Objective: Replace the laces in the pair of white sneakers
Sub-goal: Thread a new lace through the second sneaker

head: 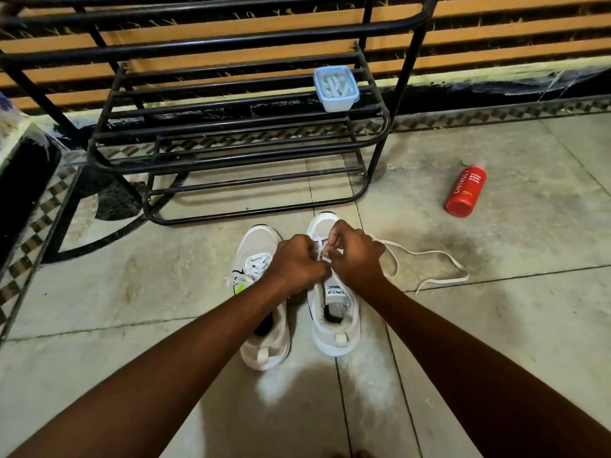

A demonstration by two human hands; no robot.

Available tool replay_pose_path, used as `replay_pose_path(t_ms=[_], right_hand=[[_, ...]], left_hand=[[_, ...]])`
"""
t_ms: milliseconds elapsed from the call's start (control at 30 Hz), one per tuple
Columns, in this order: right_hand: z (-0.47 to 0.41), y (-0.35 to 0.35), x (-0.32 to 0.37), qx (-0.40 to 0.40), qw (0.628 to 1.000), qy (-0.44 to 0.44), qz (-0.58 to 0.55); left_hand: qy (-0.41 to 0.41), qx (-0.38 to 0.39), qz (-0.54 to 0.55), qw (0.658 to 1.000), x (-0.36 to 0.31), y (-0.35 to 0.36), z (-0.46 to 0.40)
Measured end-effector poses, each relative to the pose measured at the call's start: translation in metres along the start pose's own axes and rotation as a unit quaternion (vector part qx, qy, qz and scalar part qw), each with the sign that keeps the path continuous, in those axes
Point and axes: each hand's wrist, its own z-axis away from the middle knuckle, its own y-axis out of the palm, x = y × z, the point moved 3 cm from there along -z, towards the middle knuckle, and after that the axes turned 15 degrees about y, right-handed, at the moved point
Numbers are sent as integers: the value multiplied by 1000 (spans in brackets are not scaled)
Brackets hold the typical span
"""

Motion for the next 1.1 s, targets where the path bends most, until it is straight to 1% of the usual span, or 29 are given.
replay_pose_path(t_ms=[100,167,233,300,367,467,533,600,767,833,900,1000,1033,1100], right_hand=[[13,-14,-11,-65,998,-21,3],[26,-24,-20,-100,993,-35,-59],[38,-25,-30,-82,984,-55,-145],[45,-19,-40,-44,983,-59,-166],[47,-13,-46,-20,985,-81,-153],[52,-8,-50,-24,985,-132,-107],[53,-6,-53,-28,987,-125,-97],[54,-3,-58,-40,988,-121,-84],[58,2,-63,-60,985,-145,-70],[59,3,-63,-56,985,-150,-61],[59,4,-62,-51,987,-147,-46],[58,7,-64,-50,987,-147,-42],[58,7,-64,-51,986,-151,-45],[58,6,-64,-48,985,-158,-51]], left_hand=[[1,-3,-22,1000,3,-2,-9],[4,-1,-43,999,5,0,-14],[19,-10,-54,998,5,0,-15],[54,-15,-67,996,3,1,-16],[80,-7,-81,993,3,6,-18],[91,-26,-87,992,7,8,-21],[98,-47,-79,991,9,9,-22],[113,-49,-89,988,10,9,-24],[163,-7,-144,976,13,12,-30],[156,13,-170,973,17,12,-33],[130,18,-171,977,20,6,-35],[116,-17,-156,981,16,-20,-39],[116,-40,-145,982,12,-31,-38],[117,-100,-89,984,10,-51,-38]])
